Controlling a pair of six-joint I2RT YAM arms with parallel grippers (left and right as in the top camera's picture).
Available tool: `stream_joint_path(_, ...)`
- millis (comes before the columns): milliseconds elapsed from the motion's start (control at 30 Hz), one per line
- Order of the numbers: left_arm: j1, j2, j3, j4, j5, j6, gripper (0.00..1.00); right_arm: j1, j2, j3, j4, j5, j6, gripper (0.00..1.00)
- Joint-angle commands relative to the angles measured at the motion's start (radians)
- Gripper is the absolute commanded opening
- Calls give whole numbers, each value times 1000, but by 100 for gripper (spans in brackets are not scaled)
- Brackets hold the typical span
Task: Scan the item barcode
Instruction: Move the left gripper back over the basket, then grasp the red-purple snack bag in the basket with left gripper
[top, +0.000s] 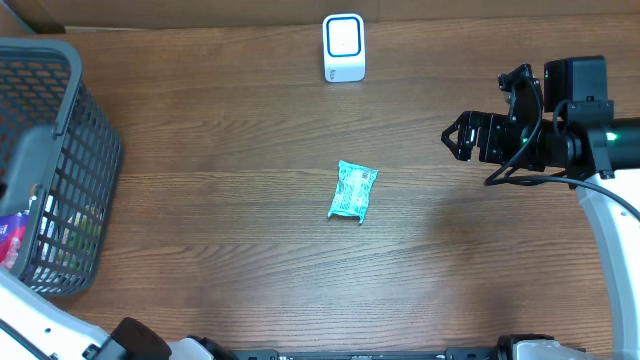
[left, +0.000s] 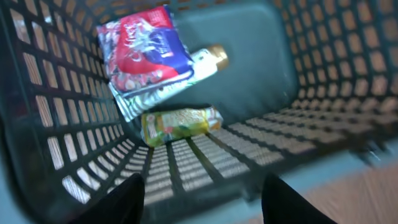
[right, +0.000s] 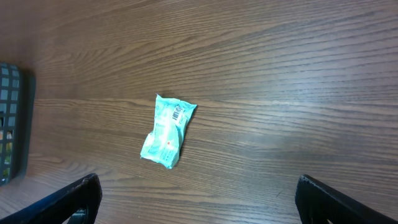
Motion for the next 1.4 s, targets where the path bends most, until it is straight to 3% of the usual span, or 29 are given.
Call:
stream_joint_path(0, 50, -9, -79, 39, 27, -22, 53, 4, -3, 26, 6, 10, 0, 100)
stream_joint_path(300, 108, 61, -198, 176, -18, -16, 54, 4, -3, 26, 7, 22, 0, 100)
stream_joint_path(333, 107, 76, -198, 188, -20, -6, 59, 4, -3, 26, 7, 27, 0, 100)
stream_joint_path(567, 107, 208, -198, 284, -23, 109, 62, 4, -3, 26, 8, 36, 0, 100)
stream_joint_path(767, 107, 336, -198, 318, -72, 238, 55, 4, -3, 26, 7, 54, 0, 100)
stream_joint_path(933, 106, 391, -202, 311, -225, 221, 59, 4, -3, 26, 5, 54, 0, 100)
stream_joint_path(1367, 90, 461, -230, 375, -280, 233, 62, 4, -3, 26, 6, 54, 1, 100)
